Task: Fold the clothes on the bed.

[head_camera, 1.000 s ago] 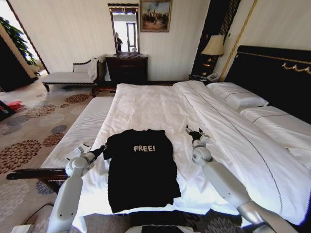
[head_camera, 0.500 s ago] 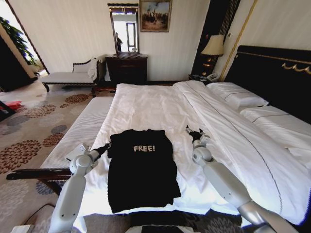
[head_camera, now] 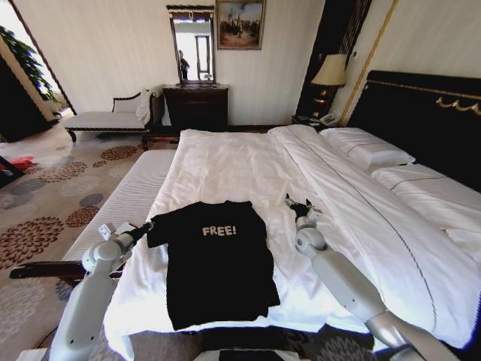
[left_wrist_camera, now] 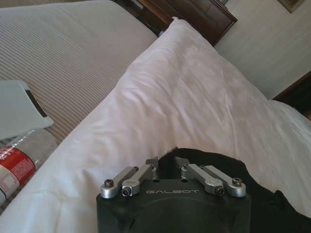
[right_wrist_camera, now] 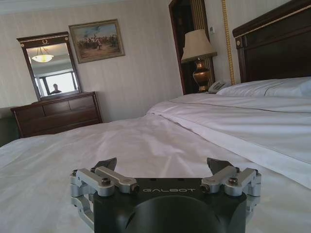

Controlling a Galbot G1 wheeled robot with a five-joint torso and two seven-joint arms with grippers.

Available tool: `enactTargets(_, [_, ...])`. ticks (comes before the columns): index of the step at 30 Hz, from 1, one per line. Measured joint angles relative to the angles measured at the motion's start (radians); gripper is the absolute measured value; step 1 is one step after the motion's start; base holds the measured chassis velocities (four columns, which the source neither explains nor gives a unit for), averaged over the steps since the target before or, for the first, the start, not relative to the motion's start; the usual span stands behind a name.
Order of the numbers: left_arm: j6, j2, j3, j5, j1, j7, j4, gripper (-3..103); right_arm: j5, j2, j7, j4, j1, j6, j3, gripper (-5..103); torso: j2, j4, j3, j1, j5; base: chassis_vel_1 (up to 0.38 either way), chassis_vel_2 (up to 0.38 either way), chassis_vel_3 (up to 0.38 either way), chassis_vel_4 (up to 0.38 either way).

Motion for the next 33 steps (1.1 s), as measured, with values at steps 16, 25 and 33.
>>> enactTargets(16, [-0.002,0.046,-0.101,-0.104,-0.005,-0.049,-0.094,75,0.014,-0.013,-0.004,0.008,-0.012,-0.001,0.009,100,0.000,-0.0002,0.000,0.000,-0.0001,0.000,0.000,0.000,0.000])
enactTargets(25, [-0.059,0.122,-0.130,-0.153,-0.016,-0.132,-0.420,100,0.073,-0.045,-0.077,0.142,-0.055,-0.025,-0.062,100,0.000,-0.0003,0.000,0.000,0.0003,0.000,0.000,0.000,0.000])
enactTargets(33, [-0.042,0.159,-0.165,-0.125,0.010,-0.180,-0.629,100,0.257,-0.054,0.071,0.330,-0.042,-0.169,-0.213,100,0.000,-0.0003,0.000,0.000,0.0000,0.000,0.000,0.000,0.000])
